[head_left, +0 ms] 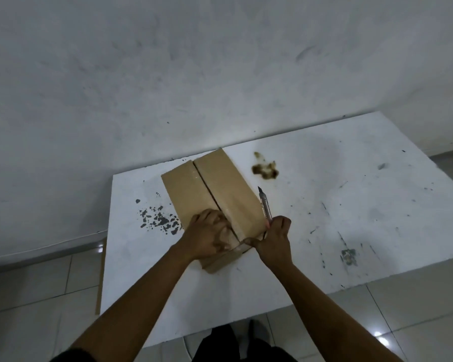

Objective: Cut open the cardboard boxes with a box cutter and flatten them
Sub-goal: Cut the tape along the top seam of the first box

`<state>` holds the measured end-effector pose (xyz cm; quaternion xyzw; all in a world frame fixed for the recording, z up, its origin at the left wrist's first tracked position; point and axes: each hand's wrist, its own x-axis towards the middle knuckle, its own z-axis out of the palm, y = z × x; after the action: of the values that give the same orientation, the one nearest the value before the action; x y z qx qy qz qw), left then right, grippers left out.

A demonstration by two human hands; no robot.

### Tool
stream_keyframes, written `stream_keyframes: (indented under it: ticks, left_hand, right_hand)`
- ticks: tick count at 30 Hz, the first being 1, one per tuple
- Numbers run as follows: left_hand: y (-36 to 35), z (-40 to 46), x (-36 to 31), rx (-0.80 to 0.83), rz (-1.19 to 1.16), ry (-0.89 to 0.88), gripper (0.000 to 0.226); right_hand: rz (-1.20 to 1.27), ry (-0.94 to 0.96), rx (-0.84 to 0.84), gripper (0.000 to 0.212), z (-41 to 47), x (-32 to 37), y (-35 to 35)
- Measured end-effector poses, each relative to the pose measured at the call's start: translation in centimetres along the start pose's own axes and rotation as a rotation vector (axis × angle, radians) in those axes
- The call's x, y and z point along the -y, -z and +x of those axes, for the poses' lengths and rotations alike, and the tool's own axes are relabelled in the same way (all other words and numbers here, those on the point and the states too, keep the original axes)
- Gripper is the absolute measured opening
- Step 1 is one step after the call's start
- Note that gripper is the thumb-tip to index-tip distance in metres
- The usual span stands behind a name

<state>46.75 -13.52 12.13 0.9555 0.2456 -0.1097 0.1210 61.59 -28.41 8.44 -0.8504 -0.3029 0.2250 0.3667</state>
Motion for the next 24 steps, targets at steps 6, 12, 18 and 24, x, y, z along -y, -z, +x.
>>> stream_keyframes:
  ticks: [6,12,18,24]
  left_hand:
    - [1.0,1.3,-0.3,0.057,0.165,-0.075,0.081]
    - [0.7,1.7,-0.5,0.072,0.260,-0.060,0.080]
    - [1.6,2.9,-1.8,0.122,0.270,-0.032,0.076]
    - [2.2,4.1,-2.7,0.125,0.098,-0.005,0.078]
  right_hand:
    - [-0.099,0.111,0.045,0.093,3.0,-0.7,1.5]
    - [-0.141,0.173,0.109,0.100,5.6,-1.6,2.3]
    - [-0.170,0.169,0.168,0.097,7.3,-1.3,2.6]
    - [-0.180,0.154,0.168,0.097,7.2,-1.1,2.5]
